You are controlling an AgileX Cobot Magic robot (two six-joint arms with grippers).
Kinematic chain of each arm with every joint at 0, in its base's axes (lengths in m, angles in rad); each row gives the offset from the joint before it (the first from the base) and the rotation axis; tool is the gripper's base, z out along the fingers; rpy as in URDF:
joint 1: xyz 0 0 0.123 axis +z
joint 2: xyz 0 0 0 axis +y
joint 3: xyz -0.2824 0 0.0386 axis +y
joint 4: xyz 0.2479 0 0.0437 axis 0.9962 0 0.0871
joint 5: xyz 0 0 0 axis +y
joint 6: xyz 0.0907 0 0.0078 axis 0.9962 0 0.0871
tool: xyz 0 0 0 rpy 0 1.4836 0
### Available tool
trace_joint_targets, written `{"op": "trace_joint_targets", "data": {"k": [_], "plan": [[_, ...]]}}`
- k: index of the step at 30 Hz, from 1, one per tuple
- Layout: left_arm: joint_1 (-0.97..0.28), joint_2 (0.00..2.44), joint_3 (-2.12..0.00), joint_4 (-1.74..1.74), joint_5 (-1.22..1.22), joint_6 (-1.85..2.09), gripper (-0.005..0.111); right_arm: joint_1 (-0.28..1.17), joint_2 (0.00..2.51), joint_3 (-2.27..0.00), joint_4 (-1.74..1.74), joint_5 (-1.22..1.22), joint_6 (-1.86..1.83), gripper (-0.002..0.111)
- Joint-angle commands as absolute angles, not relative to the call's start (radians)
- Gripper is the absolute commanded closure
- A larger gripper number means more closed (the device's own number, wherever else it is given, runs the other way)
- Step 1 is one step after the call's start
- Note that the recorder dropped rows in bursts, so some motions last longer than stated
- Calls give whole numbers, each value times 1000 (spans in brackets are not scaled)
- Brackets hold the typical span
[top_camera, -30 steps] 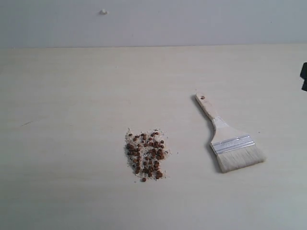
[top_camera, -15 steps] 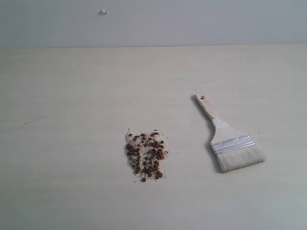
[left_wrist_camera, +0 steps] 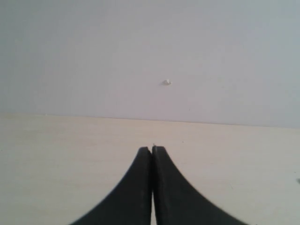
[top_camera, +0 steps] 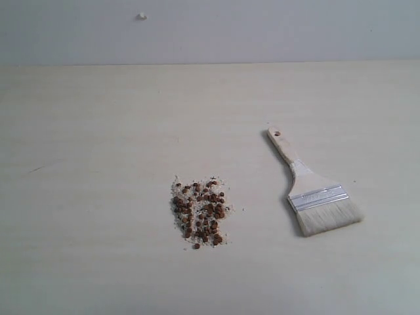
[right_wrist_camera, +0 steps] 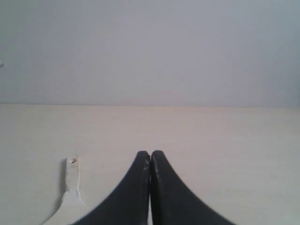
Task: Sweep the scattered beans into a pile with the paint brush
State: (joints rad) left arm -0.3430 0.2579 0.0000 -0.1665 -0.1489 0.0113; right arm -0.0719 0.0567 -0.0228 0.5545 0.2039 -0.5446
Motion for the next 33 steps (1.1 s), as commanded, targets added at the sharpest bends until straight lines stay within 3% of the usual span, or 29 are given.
{"op": "trace_joint_targets", "data": {"k": [1,5,33], "plan": [[-348,252,0,-170,-152,12,107,-78,48,0,486,180,-434,108],[-348,252,0,-170,-152,12,107,-78,46,0,155,178,0,108],[-348,252,0,-170,-152,12,107,-78,21,0,83,267,0,108]]}}
